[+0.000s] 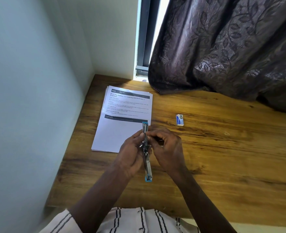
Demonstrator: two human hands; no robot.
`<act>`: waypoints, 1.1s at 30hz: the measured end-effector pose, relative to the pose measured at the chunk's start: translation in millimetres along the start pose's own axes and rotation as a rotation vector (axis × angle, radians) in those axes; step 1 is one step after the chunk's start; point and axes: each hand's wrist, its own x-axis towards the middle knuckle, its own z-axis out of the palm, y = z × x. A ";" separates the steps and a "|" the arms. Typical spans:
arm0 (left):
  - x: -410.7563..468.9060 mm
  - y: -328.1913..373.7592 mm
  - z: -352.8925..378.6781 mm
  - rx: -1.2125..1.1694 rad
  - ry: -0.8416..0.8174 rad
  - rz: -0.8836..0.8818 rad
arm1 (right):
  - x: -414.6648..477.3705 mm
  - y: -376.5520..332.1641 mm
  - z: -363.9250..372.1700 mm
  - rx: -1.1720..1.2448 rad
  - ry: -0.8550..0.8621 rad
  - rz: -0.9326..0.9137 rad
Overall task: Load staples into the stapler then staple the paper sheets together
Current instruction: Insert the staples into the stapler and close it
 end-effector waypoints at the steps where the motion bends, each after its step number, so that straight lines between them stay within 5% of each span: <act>1: 0.1 -0.1 -0.2 -0.004 0.005 -0.003 | -0.6 0.3 0.6 -0.009 -0.001 0.000; 8: 1.1 -0.8 -5.2 0.024 -0.012 -0.031 | -0.6 -4.1 1.0 0.192 0.005 0.187; 17: 6.0 -8.1 -10.6 -0.055 0.000 -0.098 | 6.9 0.4 -4.1 0.282 -0.221 0.452; 25: 1.2 -7.3 -10.5 -0.055 -0.053 -0.146 | 12.7 22.9 4.2 0.274 -0.036 0.565; 33: 1.5 -1.5 -15.0 -0.011 -0.080 -0.276 | 12.6 38.3 7.9 0.285 -0.042 0.600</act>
